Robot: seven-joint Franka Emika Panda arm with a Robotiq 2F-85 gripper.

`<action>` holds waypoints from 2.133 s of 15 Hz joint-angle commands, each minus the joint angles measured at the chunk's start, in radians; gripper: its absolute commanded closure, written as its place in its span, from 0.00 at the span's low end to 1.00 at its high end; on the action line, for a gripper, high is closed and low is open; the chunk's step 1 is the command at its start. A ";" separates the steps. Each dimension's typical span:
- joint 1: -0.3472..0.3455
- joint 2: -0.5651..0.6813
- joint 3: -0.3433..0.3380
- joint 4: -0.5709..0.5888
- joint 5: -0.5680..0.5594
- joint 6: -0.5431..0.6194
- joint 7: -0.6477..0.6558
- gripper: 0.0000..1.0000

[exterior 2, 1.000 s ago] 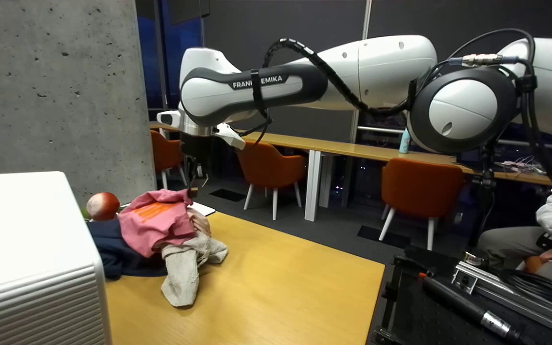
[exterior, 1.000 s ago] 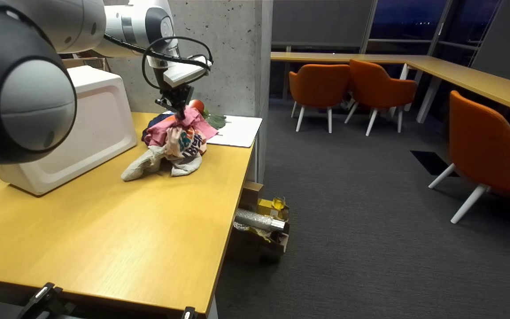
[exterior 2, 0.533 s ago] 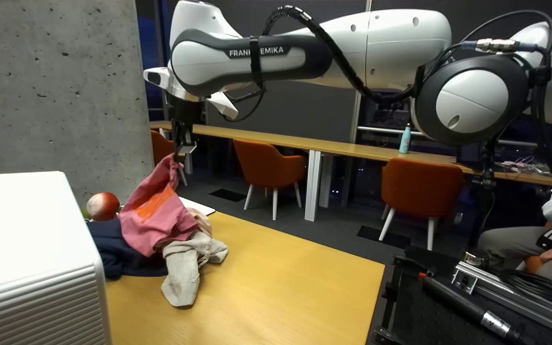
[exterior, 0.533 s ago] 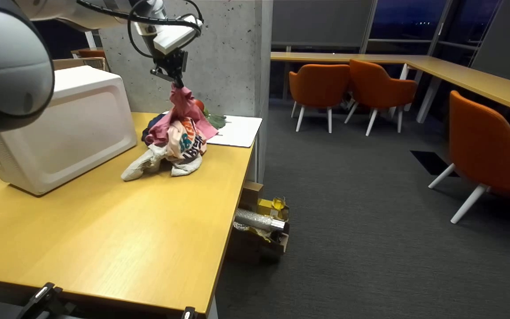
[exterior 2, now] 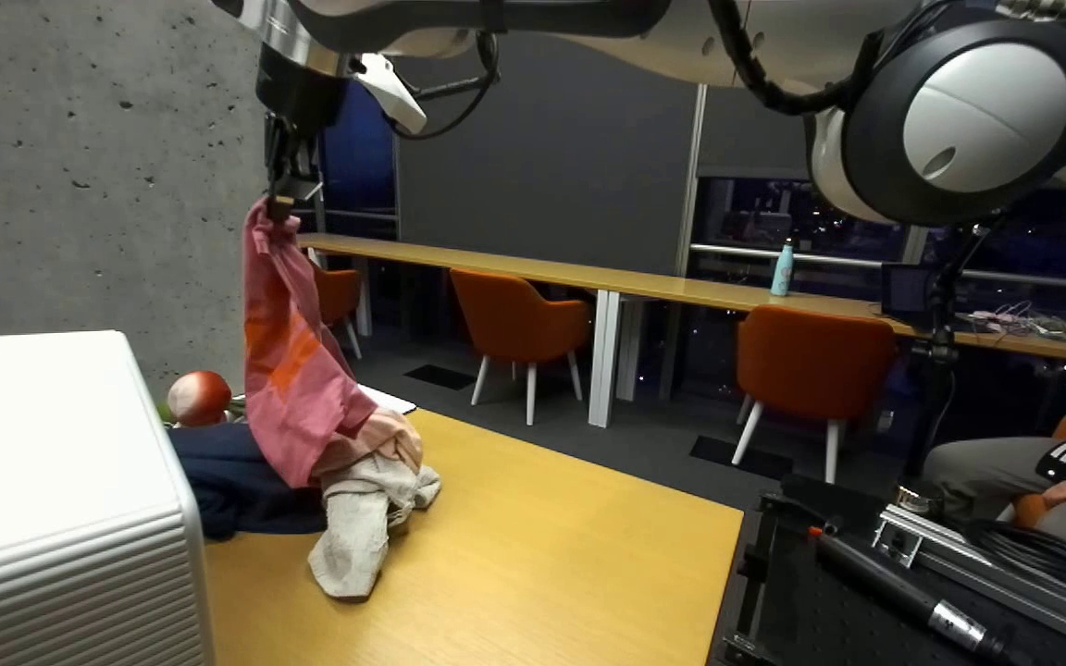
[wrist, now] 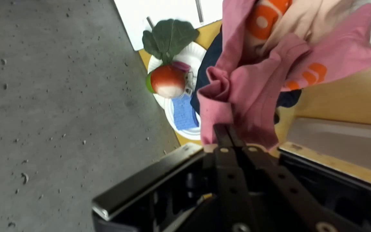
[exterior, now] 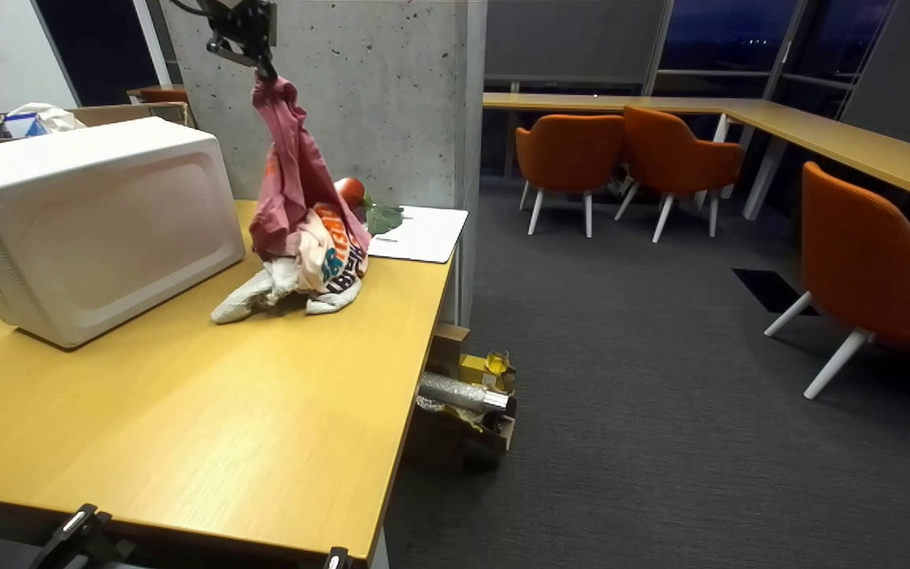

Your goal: Put the pink t-shirt over the storage container.

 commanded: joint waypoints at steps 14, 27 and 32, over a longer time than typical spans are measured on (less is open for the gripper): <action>0.182 -0.099 0.074 -0.024 0.038 0.125 -0.149 0.99; 0.211 -0.051 0.292 -0.016 0.236 0.135 -0.462 0.99; 0.216 -0.036 0.321 -0.016 0.300 0.079 -0.484 0.73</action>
